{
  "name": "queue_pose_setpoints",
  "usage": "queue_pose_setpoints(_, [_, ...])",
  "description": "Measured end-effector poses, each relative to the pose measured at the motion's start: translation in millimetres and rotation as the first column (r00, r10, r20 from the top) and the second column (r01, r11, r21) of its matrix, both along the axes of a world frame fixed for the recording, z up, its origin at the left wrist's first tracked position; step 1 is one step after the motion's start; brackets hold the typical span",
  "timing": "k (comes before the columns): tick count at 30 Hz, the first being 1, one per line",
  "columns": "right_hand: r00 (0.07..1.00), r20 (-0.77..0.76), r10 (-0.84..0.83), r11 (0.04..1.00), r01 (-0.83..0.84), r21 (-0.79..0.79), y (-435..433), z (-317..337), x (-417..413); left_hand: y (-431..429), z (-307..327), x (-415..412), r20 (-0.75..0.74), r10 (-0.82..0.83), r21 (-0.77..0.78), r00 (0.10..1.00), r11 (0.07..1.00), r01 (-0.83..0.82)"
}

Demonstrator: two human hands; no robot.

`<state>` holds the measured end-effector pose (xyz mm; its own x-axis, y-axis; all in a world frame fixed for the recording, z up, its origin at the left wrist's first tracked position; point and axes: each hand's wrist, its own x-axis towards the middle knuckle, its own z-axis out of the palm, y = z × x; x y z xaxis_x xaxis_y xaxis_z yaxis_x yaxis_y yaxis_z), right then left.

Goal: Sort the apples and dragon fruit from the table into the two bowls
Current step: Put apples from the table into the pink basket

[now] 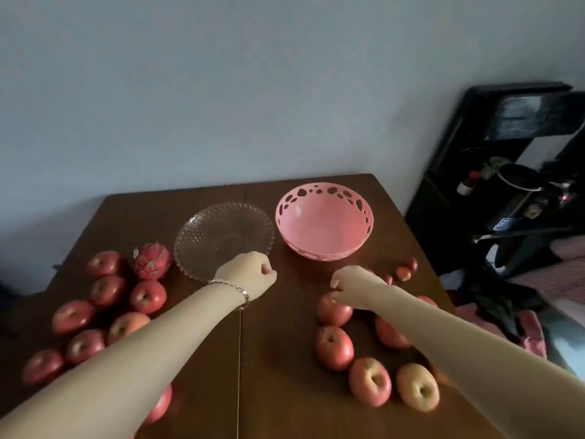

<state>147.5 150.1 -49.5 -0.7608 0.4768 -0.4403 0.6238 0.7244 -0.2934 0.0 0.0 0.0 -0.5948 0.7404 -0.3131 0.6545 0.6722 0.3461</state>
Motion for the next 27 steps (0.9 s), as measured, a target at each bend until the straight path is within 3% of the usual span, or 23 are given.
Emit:
queue_pose_setpoints(5, [0.934,0.289,0.209,0.943,-0.271,0.194,-5,-48,-17,0,-24,2,0.079,0.044,-0.038,0.996,0.998,-0.041])
queue_pose_setpoints(8, [0.873,0.430,0.230,0.911,-0.349,0.221,2,-73,-28,8,-36,0,0.103,0.049,-0.034,0.993,0.998,-0.046])
queue_pose_setpoints(11, [0.866,0.431,0.255,0.900,-0.376,0.222,9,-85,-36,18,-48,-1,0.155,0.073,-0.035,0.985,0.997,-0.068])
queue_pose_setpoints(14, [0.936,0.284,0.209,0.947,-0.265,0.179,17,-76,-38,39,-67,-5,0.295,0.177,-0.017,0.939,0.984,-0.180])
queue_pose_setpoints(15, [0.964,0.211,0.163,0.970,-0.195,0.146,20,-69,-39,50,-73,-8,0.379,0.257,0.008,0.889,0.960,-0.281])
queue_pose_setpoints(16, [0.986,0.132,0.099,0.989,-0.112,0.095,23,-59,-38,64,-77,-12,0.500,0.373,0.017,0.782,0.898,-0.439])
queue_pose_setpoints(18, [0.999,-0.002,-0.035,0.999,0.035,-0.028,33,-37,-38,98,-82,-22,0.740,0.531,-0.093,0.413,0.689,-0.719])
queue_pose_setpoints(19, [0.996,-0.053,-0.074,0.996,0.071,-0.055,43,-28,-38,116,-85,-28,0.801,0.547,-0.174,0.243,0.601,-0.780])
queue_pose_setpoints(20, [0.990,-0.100,-0.095,0.994,0.090,-0.060,49,-19,-37,130,-88,-32,0.831,0.537,-0.226,0.141,0.559,-0.798])
queue_pose_setpoints(22, [0.972,-0.177,-0.152,0.988,0.143,-0.059,63,-7,-34,153,-93,-39,0.860,0.508,-0.275,0.044,0.535,-0.799])
queue_pose_setpoints(25, [0.929,-0.274,-0.250,0.968,0.241,-0.065,78,0,-30,166,-103,-43,0.854,0.521,-0.297,-0.002,0.483,-0.824])
queue_pose_setpoints(27, [0.891,-0.330,-0.311,0.950,0.301,-0.082,80,3,-29,166,-105,-44,0.850,0.525,-0.258,0.043,0.486,-0.835])
